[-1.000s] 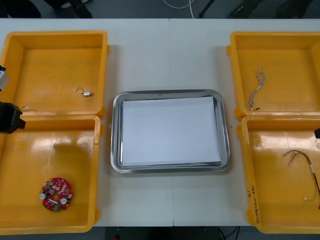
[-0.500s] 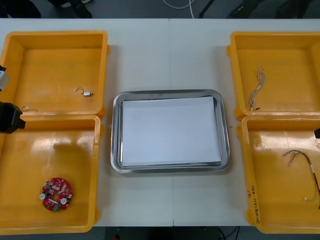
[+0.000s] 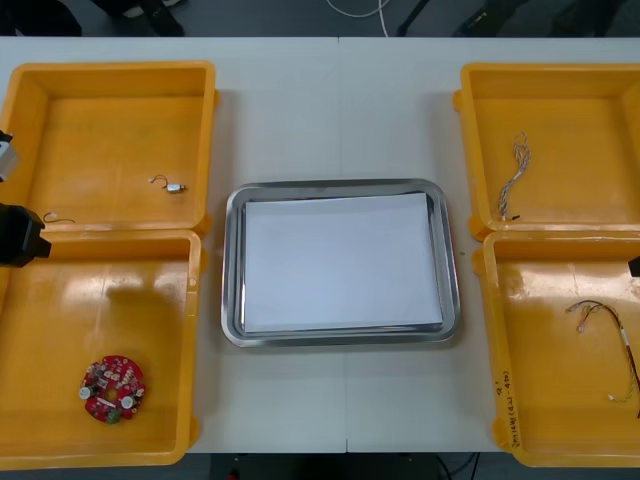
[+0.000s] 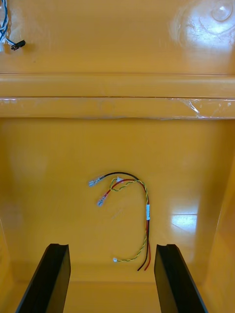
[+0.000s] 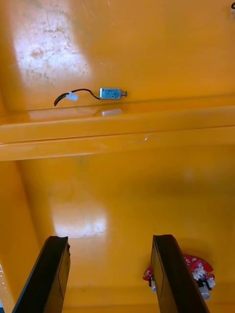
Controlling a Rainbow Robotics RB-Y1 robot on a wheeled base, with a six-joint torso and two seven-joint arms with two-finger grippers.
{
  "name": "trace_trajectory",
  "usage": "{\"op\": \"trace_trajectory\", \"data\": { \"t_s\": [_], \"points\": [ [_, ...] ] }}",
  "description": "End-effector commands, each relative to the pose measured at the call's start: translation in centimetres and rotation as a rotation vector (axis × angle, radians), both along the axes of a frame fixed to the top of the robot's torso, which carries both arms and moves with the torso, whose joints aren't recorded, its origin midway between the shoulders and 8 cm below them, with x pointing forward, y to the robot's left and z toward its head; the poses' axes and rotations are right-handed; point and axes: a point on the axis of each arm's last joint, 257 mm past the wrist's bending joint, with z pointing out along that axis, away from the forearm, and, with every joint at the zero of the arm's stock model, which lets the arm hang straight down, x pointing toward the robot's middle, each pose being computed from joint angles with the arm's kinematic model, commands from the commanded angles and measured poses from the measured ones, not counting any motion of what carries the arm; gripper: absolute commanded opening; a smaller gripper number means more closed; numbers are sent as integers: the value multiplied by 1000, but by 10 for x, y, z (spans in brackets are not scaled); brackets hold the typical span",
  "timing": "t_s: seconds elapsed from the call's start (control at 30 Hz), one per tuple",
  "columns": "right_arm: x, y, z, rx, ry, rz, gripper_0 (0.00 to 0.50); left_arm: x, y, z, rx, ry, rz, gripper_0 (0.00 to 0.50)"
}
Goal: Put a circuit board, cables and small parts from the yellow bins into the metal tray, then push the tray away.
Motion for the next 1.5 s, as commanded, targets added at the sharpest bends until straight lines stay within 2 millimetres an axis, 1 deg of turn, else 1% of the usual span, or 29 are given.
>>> {"op": "trace_trajectory", "data": {
  "t_s": [0.03,1.23,1.27,1.4,1.43,1.5],
  "points": [
    [7,8,10,-24,-30,56,500,-3,5,9,-22,-26,73,487],
    [7,8,10,-24,-30,56,500,-3,5,9,-22,-26,73,488],
    [7,8,10,-24,-30,56,500,-11,3,-10,-41,16,84,486],
    [7,8,10,-24,-30,56,500,-11,4,-9,-40,15,85,486],
    [15,4,24,-35,-71,49,500,-11,4,-9,-42,16,86,488],
    [17,5,25,-32,-78,50,500,-11,4,-7,-39,14,84,488]
  ]
}}
